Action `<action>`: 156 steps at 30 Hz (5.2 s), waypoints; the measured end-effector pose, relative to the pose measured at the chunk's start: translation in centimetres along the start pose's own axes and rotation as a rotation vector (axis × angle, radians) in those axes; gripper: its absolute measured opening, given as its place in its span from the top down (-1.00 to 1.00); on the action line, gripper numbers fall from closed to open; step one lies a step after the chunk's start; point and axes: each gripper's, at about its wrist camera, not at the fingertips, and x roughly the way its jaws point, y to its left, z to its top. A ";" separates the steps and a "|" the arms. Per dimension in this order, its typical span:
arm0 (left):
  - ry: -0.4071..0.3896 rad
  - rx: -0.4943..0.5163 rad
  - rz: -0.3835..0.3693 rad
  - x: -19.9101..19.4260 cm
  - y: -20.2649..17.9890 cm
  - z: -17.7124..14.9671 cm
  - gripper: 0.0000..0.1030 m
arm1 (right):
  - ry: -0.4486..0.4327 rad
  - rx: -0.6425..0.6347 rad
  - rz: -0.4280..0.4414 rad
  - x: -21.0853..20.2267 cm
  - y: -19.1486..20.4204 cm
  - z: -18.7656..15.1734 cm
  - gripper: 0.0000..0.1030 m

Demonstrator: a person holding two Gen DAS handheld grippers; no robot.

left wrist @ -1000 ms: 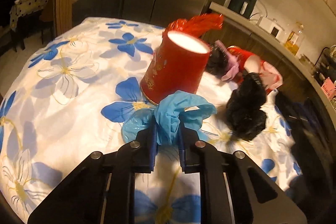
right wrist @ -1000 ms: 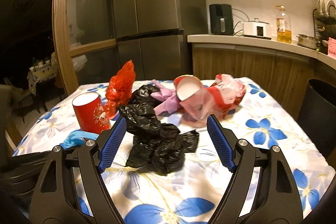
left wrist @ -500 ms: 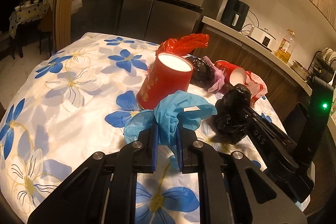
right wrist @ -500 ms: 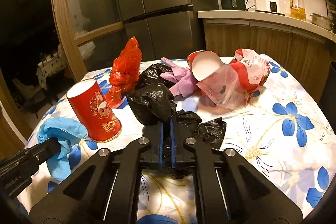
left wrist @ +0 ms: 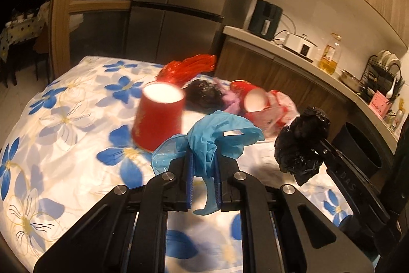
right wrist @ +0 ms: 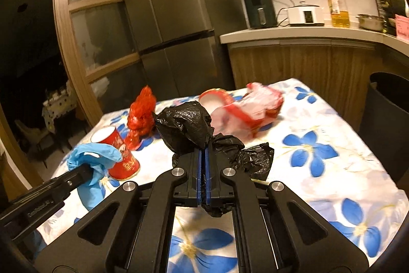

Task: Collect trash
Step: 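Carry the blue glove and black bag in both tools over the black bin, then open both tools to drop the glove and black bag into the bin, then move both tools back toward the red cups and snack bag on the table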

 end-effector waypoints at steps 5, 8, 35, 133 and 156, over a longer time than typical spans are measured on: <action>-0.014 0.032 -0.033 -0.1 -2.8 0.3 0.75 | -0.041 0.012 -0.029 -2.3 -1.8 0.5 0.96; -0.018 0.050 -0.052 -0.2 -4.4 0.2 0.75 | -0.057 0.022 -0.045 -3.5 -3.0 0.9 0.96; -0.062 0.224 -0.208 2.2 -20.0 2.1 0.75 | -0.225 0.145 -0.176 -11.3 -14.1 4.4 0.96; -0.066 0.346 -0.228 10.4 -36.3 0.4 -0.88 | -0.275 0.196 -0.447 -13.6 -30.9 9.9 -0.57; -0.112 0.286 -0.132 3.2 -27.6 -0.8 -0.88 | -0.248 0.198 -0.435 -17.2 -23.5 5.8 -0.70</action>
